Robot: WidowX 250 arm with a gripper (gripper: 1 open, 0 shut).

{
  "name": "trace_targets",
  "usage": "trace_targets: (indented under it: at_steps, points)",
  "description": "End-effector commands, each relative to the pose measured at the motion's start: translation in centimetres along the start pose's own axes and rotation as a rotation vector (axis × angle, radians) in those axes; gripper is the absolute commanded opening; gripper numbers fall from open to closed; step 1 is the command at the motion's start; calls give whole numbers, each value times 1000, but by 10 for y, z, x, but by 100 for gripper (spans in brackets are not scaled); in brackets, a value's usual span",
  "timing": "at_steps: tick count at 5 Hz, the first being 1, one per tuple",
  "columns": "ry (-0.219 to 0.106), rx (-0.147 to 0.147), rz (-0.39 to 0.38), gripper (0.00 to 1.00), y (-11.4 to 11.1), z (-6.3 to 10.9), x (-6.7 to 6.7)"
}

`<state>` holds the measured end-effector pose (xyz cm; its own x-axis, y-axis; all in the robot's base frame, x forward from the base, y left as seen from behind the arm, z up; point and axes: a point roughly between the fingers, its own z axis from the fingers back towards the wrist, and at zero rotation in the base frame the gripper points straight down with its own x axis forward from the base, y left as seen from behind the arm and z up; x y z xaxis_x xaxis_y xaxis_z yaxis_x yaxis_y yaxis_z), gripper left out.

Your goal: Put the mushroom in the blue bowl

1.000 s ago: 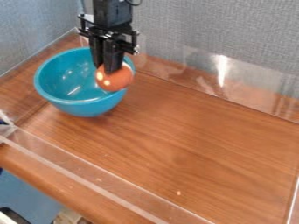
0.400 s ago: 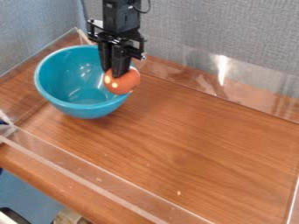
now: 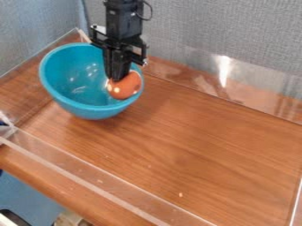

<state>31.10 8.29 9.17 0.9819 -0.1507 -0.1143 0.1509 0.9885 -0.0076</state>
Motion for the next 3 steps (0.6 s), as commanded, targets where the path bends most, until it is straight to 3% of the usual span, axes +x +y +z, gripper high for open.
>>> trace_targets:
  at_steps: [1,3]
  points:
    - [-49,32,-2,0,1,13,8]
    - [-36,44,3,0,4,6,12]
